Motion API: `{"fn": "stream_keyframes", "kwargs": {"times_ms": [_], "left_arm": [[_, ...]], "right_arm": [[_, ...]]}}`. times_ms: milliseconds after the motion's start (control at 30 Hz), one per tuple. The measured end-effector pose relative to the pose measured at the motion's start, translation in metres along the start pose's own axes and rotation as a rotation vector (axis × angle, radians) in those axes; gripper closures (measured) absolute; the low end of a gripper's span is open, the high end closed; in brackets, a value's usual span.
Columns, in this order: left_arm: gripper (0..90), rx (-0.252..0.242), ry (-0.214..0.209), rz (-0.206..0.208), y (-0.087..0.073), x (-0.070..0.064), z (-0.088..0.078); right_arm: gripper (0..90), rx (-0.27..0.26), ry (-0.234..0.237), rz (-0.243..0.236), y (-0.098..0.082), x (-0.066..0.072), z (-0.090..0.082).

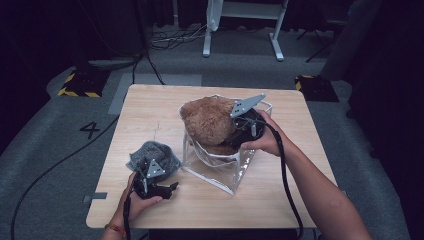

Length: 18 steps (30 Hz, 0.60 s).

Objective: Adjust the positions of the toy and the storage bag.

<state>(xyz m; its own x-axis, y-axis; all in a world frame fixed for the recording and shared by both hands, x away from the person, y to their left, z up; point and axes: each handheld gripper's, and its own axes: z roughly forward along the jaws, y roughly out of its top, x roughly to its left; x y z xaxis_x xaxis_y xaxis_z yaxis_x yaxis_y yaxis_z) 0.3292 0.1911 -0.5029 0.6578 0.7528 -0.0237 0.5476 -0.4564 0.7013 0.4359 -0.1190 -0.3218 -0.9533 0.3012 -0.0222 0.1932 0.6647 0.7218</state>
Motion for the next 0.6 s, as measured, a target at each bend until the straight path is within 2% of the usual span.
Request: {"fn": "stream_keyframes", "kwargs": {"times_ms": [133, 233, 400, 500, 600], "left_arm": [[16.6, 0.011, 0.01, 0.017, 0.0006, -0.0008, 0.0003], [16.4, 0.018, 0.017, 0.032, 0.0009, -0.002, 0.0008], [16.2, 0.017, 0.011, 0.024, 0.0008, -0.0024, 0.0011], [16.2, 0.017, 0.011, 0.024, 0.0008, -0.0023, 0.0011], [16.2, 0.018, 0.013, 0.028, 0.0008, -0.0021, 0.001]], "right_arm": [[31.4, 0.025, -0.003, 0.007, 0.0018, -0.0006, 0.0014], [30.5, 0.072, -0.01, 0.003, 0.0035, -0.0002, 0.0044], [28.3, 0.062, -0.006, -0.002, 0.0023, 0.0, 0.002], [27.3, 0.052, 0.006, 0.014, 0.0001, -0.0003, 0.001], [26.0, 0.047, 0.012, 0.002, 0.0005, 0.0029, -0.0025]]}}
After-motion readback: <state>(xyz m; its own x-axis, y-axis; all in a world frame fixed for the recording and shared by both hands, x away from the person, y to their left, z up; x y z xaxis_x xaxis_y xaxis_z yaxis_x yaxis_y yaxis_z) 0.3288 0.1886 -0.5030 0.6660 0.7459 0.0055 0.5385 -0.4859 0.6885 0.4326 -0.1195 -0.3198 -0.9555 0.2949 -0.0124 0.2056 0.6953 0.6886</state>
